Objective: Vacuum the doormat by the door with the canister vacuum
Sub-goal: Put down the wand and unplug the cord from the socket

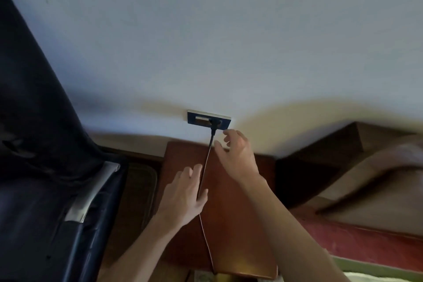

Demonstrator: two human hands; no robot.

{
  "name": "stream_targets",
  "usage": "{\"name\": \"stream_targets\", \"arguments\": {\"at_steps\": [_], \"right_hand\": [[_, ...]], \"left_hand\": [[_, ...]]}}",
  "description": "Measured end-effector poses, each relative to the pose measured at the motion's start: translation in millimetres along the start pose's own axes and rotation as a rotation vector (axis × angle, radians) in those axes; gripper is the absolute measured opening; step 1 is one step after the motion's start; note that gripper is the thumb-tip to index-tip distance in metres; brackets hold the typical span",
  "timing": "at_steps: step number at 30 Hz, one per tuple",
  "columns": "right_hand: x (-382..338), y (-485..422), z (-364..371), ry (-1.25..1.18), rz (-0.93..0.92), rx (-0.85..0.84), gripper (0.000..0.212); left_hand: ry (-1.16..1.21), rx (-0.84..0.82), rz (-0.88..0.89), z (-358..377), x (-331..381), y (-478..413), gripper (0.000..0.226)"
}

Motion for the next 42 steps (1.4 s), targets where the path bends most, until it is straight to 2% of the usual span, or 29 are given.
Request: {"name": "stream_targets", "arguments": {"at_steps": [4,7,10,18,24,28,34,38,42], "right_hand": [[0.4,-24.3,25.5,-0.103,0.054,0.123,0.034],[0.6,-32.6,36.9,-0.135,0.088,0.221,0.029],[1.4,-37.0,41.3,-0.119,0.137,0.287,0.026],[3.5,-40.5,48.8,-0.210,0.189,0.369,0.026],[7.3,-35.1,53.6,-0.271,0.171,0.420,0.023],[8.1,-35.4,54.1,-0.299,0.180,0.423,0.021],[6.0,-33.6,51.9,-0.332,0.171,0.433,0.021],[7.8,5.4,68.8,-0.330,0.158,0.375,0.024],[15.2,45.0,77.6,-0.346,0.160,0.377,0.023]], "left_hand": [[0.213,0.075,-0.086,24.4,-2.2,-23.5,0.053],[0.347,0.208,-0.068,35.8,-4.5,-28.2,0.040],[0.487,0.262,-0.083,44.3,-7.1,-27.7,0.032],[0.600,0.321,-0.137,47.4,-6.3,-23.7,0.035],[0.702,0.301,-0.169,41.1,0.7,-18.7,0.029],[0.772,0.259,-0.249,45.8,1.3,-16.9,0.035],[0.831,0.244,-0.280,40.9,0.1,-14.9,0.032],[0.787,0.113,-0.225,57.2,-5.5,9.1,0.012],[0.850,0.074,-0.327,68.1,-15.9,52.1,0.020]]}}
Point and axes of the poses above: each hand's wrist, its own y-axis away from the middle knuckle, its own z-axis out of the palm, x = y × z, the point moved 3 cm from there along -y, towards the middle knuckle, and after that the axes turned 8 degrees about -y, right-handed, at the moved point
